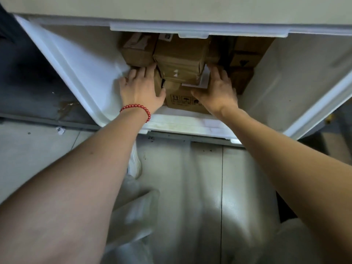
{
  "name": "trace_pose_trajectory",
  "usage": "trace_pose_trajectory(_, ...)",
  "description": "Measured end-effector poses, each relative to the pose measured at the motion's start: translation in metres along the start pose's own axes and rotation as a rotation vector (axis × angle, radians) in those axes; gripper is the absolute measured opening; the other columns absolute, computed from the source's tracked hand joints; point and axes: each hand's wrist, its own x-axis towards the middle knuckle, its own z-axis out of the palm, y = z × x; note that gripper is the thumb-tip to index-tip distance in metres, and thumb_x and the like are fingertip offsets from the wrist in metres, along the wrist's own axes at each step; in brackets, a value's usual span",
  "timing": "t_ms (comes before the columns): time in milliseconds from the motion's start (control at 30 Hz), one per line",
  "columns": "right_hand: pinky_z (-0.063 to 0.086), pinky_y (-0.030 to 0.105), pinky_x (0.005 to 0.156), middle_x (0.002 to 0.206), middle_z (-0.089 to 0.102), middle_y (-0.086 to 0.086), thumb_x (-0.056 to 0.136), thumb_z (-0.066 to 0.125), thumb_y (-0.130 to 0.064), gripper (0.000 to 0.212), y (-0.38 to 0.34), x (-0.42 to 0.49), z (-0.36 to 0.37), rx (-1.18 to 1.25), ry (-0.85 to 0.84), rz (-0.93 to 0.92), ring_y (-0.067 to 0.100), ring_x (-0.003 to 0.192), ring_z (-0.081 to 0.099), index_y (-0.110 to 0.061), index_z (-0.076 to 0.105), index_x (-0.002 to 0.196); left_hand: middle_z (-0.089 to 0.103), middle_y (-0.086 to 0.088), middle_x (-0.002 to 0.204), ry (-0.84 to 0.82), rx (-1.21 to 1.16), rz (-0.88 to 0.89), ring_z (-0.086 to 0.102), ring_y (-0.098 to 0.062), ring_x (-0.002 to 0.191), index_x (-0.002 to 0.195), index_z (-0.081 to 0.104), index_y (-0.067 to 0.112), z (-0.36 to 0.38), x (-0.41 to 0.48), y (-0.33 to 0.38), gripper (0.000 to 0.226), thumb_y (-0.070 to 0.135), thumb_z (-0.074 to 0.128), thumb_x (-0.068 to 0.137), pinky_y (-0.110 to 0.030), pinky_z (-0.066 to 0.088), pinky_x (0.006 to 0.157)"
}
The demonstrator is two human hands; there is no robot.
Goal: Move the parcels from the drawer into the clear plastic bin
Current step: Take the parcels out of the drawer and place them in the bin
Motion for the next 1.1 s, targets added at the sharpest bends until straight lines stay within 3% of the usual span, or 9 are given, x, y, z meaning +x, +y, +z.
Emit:
trace_pose_trajectory(133, 0.033, 0.047, 0.111, 0.148, 0.031, 0.005, 0.084, 0.069, -0.038, 0.076, -0.003, 0.011, 0.002, 0.079, 0.008, -0.009, 0.027, 0.136, 0.033, -0.026, 0.028, 0.146, 0.044, -0.001, 0.142, -0.051, -0.178, -0.057, 0.034, -0.027, 0.132, 0.145, 0.028, 0.024, 0.006, 0.002, 0.005, 0.072, 0.047, 0.058, 0.083, -0.045, 0.03, 0.105)
trace_pose_trajectory(233, 0.031, 0.04, 0.114, 0.153, 0.025, 0.006, 0.086, 0.069, -0.032, 0.081, -0.005, 0.009, 0.006, 0.205, -0.022, -0.007, 0.027, 0.14, 0.031, -0.027, 0.021, 0.151, 0.041, 0.003, 0.145, -0.088, -0.367, -0.095, 0.031, -0.024, 0.136, 0.147, 0.024, 0.024, 0.006, 0.005, 0.011, 0.079, 0.044, 0.064, 0.082, -0.043, 0.027, 0.109)
trace_pose_trajectory(367, 0.035, 0.033, 0.107, 0.151, 0.027, 0.005, 0.088, 0.069, -0.023, 0.086, -0.004, 0.003, 0.007, 0.301, -0.039, -0.022, 0.024, 0.137, 0.035, -0.029, 0.014, 0.153, 0.042, 0.006, 0.143, -0.043, -0.628, -0.142, 0.035, -0.021, 0.134, 0.146, 0.024, 0.023, 0.002, 0.011, 0.02, 0.082, 0.039, 0.069, 0.079, -0.043, 0.03, 0.11)
trace_pose_trajectory(600, 0.032, 0.034, 0.113, 0.152, 0.027, 0.005, 0.087, 0.069, -0.021, 0.084, -0.005, 0.004, 0.003, 0.28, -0.036, -0.045, 0.024, 0.139, 0.031, -0.024, 0.018, 0.153, 0.043, 0.009, 0.14, -0.015, -0.674, -0.226, 0.034, -0.022, 0.133, 0.144, 0.032, 0.022, 0.0, 0.021, 0.025, 0.079, 0.041, 0.069, 0.076, -0.043, 0.03, 0.111)
trace_pose_trajectory(767, 0.034, 0.031, 0.111, 0.149, 0.032, 0.005, 0.086, 0.07, -0.022, 0.076, -0.004, 0.003, 0.002, 0.309, -0.014, -0.049, 0.023, 0.137, 0.035, -0.02, 0.026, 0.148, 0.047, 0.012, 0.128, 0.027, -0.732, -0.238, 0.041, -0.019, 0.128, 0.138, 0.04, 0.022, 0.001, 0.02, 0.026, 0.073, 0.037, 0.073, 0.074, -0.035, 0.036, 0.106)
trace_pose_trajectory(833, 0.035, 0.032, 0.111, 0.147, 0.036, 0.005, 0.085, 0.071, -0.02, 0.073, -0.003, 0.001, 0.002, 0.372, -0.013, -0.027, 0.021, 0.134, 0.039, -0.017, 0.03, 0.145, 0.046, 0.007, 0.132, 0.037, -0.79, -0.227, 0.043, -0.018, 0.125, 0.135, 0.039, 0.02, 0.002, 0.017, 0.024, 0.074, 0.036, 0.076, 0.073, -0.036, 0.039, 0.104)
trace_pose_trajectory(1000, 0.04, 0.037, 0.109, 0.147, 0.041, 0.003, 0.086, 0.066, -0.011, 0.069, 0.002, -0.014, 0.001, 0.556, -0.022, 0.03, 0.019, 0.133, 0.043, -0.017, 0.031, 0.145, 0.05, 0.008, 0.12, -0.044, -0.916, -0.293, 0.053, -0.008, 0.107, 0.127, 0.04, 0.019, -0.001, 0.007, 0.03, 0.086, 0.058, 0.08, 0.061, -0.02, 0.043, 0.085)
trace_pose_trajectory(1100, 0.04, 0.026, 0.104, 0.145, 0.041, 0.002, 0.086, 0.065, -0.011, 0.067, 0.005, -0.027, -0.001, 0.507, 0.006, 0.041, 0.018, 0.129, 0.045, -0.02, 0.033, 0.144, 0.051, 0.002, 0.135, -0.118, -0.952, -0.347, 0.05, -0.015, 0.121, 0.136, 0.039, 0.019, -0.005, 0.004, 0.03, 0.103, 0.072, 0.074, 0.056, -0.034, 0.043, 0.102)
